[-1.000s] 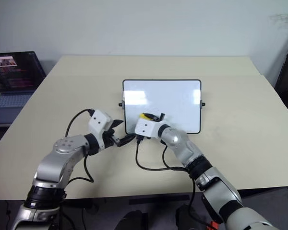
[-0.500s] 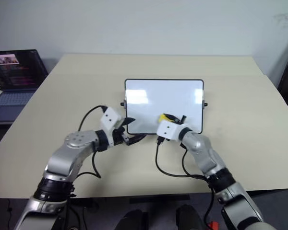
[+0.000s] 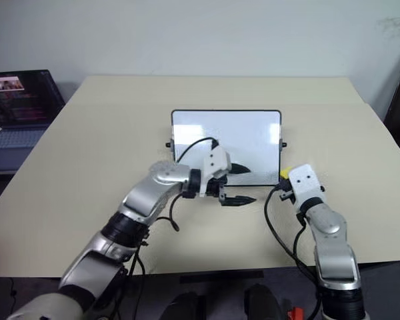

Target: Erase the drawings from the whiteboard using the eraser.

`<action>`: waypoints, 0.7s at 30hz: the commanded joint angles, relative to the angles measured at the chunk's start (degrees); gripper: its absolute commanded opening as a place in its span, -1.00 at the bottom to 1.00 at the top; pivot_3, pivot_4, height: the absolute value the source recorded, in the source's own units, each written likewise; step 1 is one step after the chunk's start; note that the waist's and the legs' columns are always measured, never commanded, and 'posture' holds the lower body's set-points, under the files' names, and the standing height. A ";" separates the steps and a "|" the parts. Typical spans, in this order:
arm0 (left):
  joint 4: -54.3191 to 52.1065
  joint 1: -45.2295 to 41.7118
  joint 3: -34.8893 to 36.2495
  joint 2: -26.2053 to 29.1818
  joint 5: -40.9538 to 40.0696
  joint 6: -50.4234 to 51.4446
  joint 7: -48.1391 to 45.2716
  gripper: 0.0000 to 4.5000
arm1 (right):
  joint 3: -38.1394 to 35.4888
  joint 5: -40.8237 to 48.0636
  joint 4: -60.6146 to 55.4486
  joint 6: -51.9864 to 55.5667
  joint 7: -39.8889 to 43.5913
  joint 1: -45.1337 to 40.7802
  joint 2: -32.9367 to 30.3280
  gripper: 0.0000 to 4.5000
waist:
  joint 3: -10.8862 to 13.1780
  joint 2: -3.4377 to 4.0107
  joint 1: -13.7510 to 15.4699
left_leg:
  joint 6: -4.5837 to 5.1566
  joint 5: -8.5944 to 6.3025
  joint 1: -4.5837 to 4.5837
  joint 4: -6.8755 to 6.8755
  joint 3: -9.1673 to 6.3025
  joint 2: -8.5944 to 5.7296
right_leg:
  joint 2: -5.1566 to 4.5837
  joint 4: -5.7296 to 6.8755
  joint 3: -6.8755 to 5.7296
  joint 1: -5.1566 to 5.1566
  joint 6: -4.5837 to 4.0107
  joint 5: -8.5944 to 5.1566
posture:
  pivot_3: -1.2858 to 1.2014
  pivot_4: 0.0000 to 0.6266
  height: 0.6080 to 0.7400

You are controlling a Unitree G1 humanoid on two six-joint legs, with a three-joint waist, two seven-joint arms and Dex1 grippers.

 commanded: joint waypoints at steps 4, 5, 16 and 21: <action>8.17 -5.40 -2.21 -3.45 3.60 -8.75 -4.49 1.00 | -5.03 4.36 0.32 6.38 -3.13 -2.82 0.81 -0.41 | 0.00 0.00 0.15 | 0.00 0.00 -0.03 0.01 0.00 -0.01 | 0.00 -0.02 -0.01 0.00 0.00 0.00 | 0.03 -0.52 1.00; 9.68 -6.27 -2.07 -4.31 4.09 -9.60 -4.31 1.00 | -5.82 4.96 1.08 6.77 -3.35 -2.93 0.54 -0.41 | 0.00 0.00 0.17 | 0.01 0.00 -0.04 0.01 0.00 -0.01 | 0.00 -0.03 0.00 -0.01 0.01 0.00 | 0.03 -0.52 1.00; 15.98 -10.38 -0.99 -8.99 6.29 -11.92 -4.02 1.00 | -9.67 8.92 6.22 5.91 -5.36 -3.14 -2.55 -0.41 | -0.01 0.02 0.00 | 0.04 -0.02 -0.03 0.01 0.04 0.00 | 0.01 0.01 0.02 -0.01 0.03 -0.02 | 0.03 -0.52 1.00; 18.21 -11.48 0.00 -10.71 7.21 -12.48 -1.88 1.00 | -10.00 10.24 8.63 4.15 -5.95 -4.25 -3.44 0.15 | -0.01 0.02 0.06 | 0.05 -0.02 -0.04 0.04 0.05 -0.02 | 0.01 0.02 0.03 -0.01 0.03 -0.01 | 0.03 -0.52 1.00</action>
